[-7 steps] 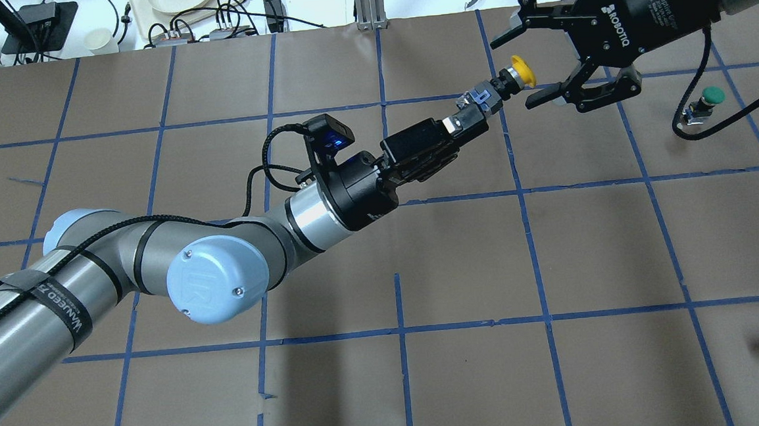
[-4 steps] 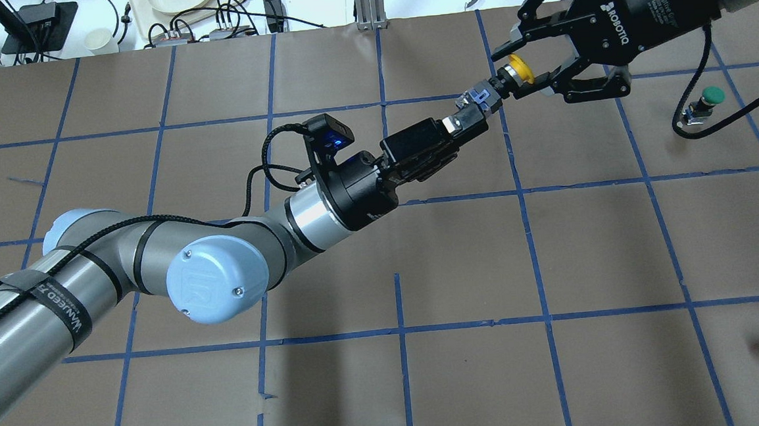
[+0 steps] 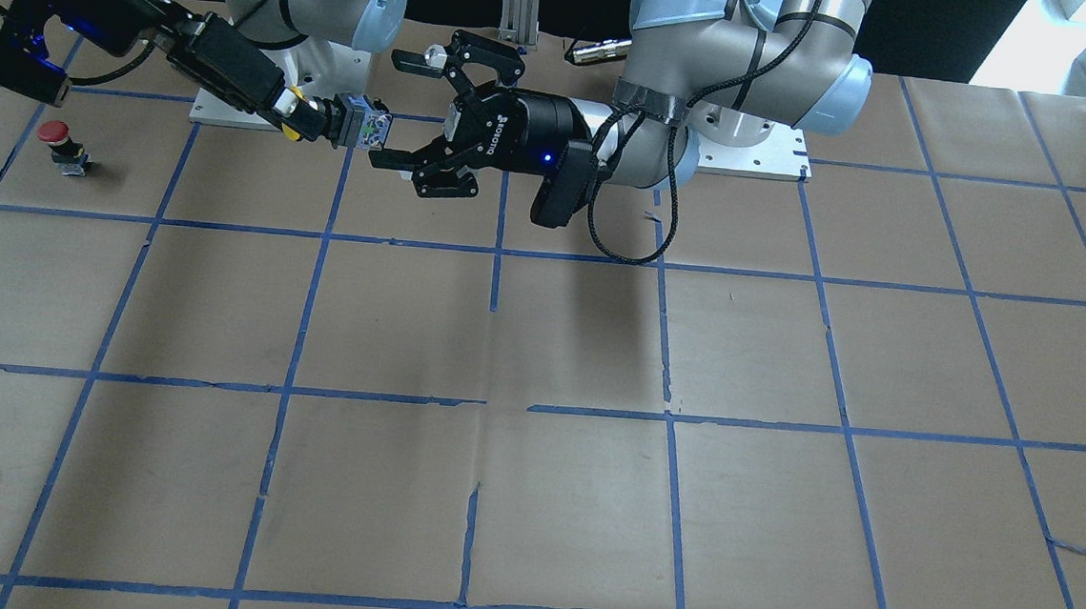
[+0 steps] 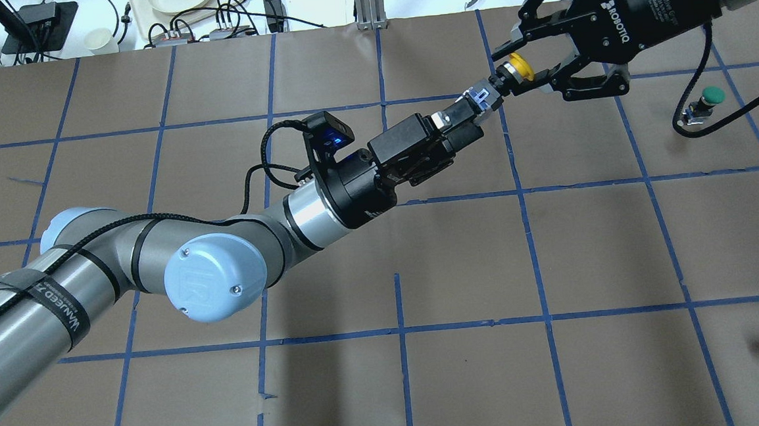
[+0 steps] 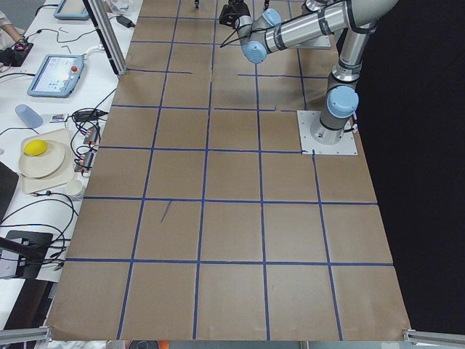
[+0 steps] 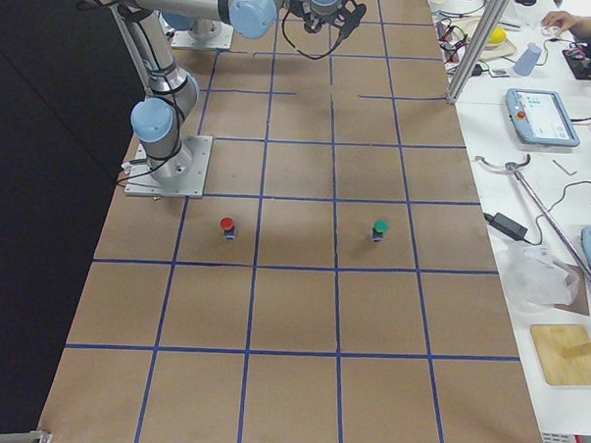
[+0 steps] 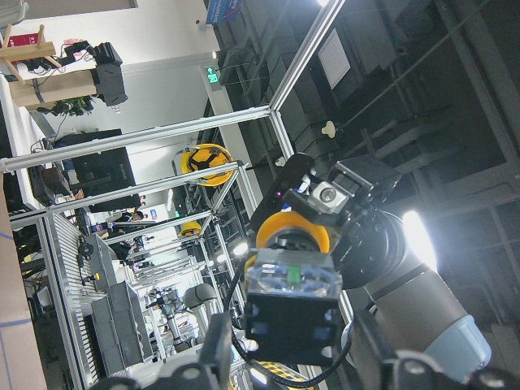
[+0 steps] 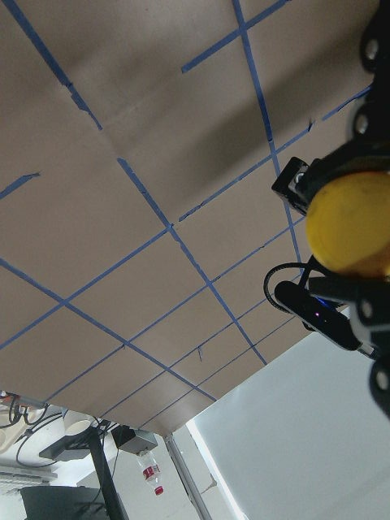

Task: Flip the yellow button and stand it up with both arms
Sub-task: 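Open the left gripper and withdraw it while the right gripper carries the button away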

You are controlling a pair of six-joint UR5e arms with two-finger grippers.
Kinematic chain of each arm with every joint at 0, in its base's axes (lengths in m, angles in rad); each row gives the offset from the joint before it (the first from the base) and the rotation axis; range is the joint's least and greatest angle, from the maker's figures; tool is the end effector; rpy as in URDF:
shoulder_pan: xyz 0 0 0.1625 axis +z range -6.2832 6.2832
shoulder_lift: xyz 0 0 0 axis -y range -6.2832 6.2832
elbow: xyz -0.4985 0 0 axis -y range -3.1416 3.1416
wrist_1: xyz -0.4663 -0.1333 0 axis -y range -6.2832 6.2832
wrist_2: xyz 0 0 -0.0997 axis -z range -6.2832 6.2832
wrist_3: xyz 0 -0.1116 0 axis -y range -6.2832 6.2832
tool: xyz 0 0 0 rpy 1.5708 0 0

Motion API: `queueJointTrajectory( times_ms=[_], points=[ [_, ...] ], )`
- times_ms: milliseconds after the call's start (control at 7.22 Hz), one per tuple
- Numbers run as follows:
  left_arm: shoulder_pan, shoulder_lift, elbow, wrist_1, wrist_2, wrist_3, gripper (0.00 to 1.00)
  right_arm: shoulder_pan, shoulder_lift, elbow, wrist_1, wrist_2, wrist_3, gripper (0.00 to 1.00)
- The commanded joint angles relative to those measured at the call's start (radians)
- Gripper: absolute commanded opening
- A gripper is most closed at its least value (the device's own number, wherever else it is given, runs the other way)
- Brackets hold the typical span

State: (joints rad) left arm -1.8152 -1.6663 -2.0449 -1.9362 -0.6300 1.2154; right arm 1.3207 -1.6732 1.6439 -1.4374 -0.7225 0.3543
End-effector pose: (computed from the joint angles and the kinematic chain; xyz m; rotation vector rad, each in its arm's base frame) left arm -0.3505 -0.4818 0.3661 0.0635 -1.2217 0.4091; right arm 0.0849 -0.5446 0.5883 0.7343 2.1740 0.1733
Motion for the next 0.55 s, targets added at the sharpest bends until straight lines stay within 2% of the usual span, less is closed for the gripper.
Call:
queueJointTrajectory(
  times_ms=[0, 277, 415],
  points=[
    [0.104, 0.014, 0.031, 0.002, 0.264, -0.091, 1.0, -0.038, 0.003, -0.021, -0.008, -0.029, -0.009, 0.12],
    [0.315, 0.019, 0.057, 0.002, 0.735, -0.092, 1.0, -0.102, 0.003, -0.019, -0.005, -0.136, -0.038, 0.12],
    [0.44, 0.028, 0.078, 0.003, 1.006, -0.094, 1.0, -0.104, 0.004, -0.012, -0.012, -0.222, -0.143, 0.12]
  ],
)
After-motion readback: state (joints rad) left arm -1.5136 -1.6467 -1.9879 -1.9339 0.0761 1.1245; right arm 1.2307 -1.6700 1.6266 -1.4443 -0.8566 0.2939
